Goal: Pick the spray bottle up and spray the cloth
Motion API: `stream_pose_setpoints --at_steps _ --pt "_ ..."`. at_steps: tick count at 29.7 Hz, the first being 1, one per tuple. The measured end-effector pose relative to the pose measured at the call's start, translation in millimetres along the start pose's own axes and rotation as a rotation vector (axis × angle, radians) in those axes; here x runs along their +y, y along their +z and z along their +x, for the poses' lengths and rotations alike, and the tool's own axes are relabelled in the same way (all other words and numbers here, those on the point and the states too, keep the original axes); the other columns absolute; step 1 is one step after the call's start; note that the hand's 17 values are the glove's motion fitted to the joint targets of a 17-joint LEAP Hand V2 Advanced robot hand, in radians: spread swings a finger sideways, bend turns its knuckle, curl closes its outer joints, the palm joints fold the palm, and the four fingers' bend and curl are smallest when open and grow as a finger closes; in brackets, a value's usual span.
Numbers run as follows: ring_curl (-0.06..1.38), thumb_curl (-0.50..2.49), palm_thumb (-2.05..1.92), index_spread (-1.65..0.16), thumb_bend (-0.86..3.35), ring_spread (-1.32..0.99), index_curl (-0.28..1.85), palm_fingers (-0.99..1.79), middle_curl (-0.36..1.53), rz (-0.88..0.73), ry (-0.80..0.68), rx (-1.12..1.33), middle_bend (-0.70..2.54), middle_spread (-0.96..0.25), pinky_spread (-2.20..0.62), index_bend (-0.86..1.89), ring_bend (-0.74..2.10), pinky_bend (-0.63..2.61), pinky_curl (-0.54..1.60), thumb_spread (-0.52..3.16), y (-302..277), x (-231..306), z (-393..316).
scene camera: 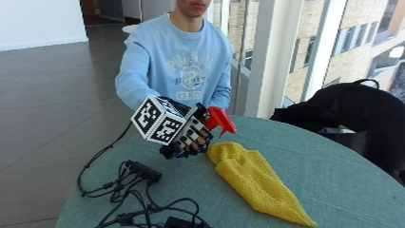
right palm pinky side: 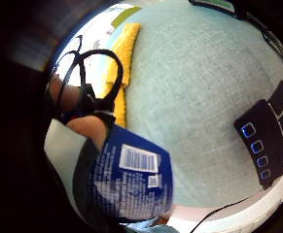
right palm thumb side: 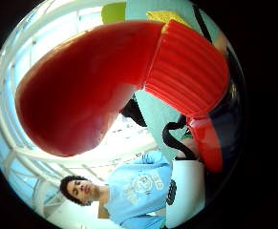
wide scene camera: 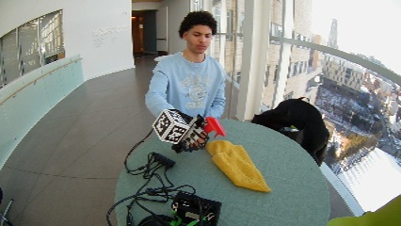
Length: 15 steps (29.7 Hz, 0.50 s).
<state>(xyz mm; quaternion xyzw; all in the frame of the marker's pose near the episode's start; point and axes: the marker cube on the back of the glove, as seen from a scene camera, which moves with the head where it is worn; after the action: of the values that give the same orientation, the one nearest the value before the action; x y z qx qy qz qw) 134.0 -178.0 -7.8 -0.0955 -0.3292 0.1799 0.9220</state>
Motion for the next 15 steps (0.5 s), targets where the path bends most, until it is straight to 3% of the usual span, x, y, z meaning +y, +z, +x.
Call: stream_pose_setpoints --at_steps 15 --pt "0.41 0.67 1.04 -0.23 -0.03 -0.06 0.39 1.15 0.51 -0.002 0.010 0.011 0.36 -0.11 0.12 0.15 0.50 0.28 0.37 0.56 2.2 -1.4 2.0"
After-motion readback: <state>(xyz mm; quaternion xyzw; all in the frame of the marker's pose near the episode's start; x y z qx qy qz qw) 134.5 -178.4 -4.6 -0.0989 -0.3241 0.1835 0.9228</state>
